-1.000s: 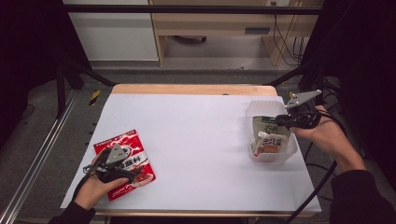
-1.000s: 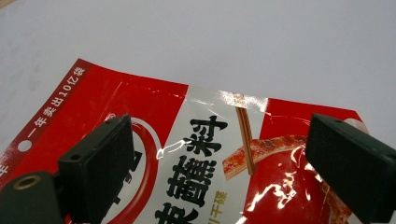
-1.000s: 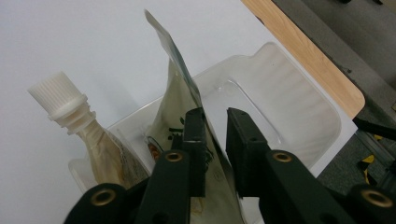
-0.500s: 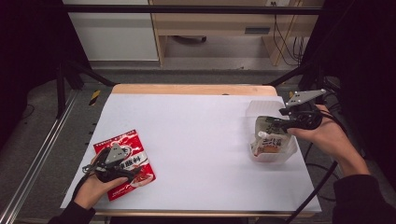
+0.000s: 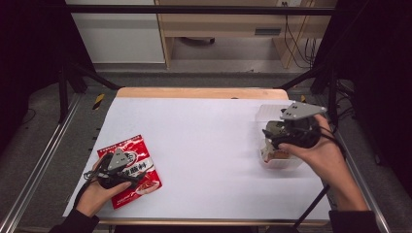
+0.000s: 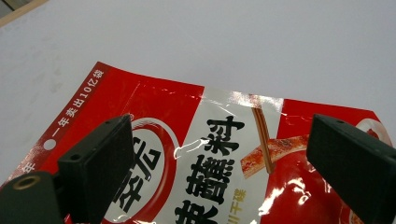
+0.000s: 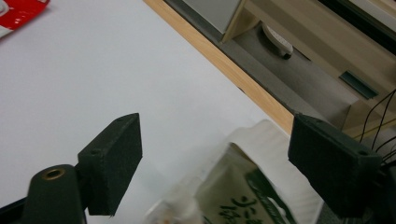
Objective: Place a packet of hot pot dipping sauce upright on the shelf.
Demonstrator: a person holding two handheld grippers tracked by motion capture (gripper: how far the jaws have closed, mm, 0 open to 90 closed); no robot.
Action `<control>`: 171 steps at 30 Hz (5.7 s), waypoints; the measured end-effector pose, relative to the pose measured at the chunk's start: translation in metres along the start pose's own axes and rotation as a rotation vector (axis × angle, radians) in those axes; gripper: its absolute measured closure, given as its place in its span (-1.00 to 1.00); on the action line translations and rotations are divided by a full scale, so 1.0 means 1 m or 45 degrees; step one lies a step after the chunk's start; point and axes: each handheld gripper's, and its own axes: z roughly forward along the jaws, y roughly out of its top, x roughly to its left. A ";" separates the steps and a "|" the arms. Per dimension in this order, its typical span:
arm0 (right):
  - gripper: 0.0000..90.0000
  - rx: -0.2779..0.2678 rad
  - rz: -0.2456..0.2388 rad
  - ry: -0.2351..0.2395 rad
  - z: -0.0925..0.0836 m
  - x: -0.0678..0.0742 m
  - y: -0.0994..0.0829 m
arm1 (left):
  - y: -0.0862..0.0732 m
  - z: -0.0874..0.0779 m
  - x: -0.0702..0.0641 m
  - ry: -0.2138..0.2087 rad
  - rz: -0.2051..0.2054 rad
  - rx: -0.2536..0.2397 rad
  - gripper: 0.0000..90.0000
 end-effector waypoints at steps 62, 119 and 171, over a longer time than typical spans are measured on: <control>-0.70 0.106 0.157 0.118 0.129 0.159 -0.060 | -0.057 -0.015 0.106 0.215 -0.284 0.054 -0.82; -0.69 0.142 0.104 0.129 0.132 0.162 -0.061 | -0.053 -0.018 0.096 -0.002 -0.342 0.033 0.06; -0.69 0.166 0.093 0.158 0.139 0.163 -0.061 | -0.044 0.007 0.106 0.039 -0.305 0.065 0.78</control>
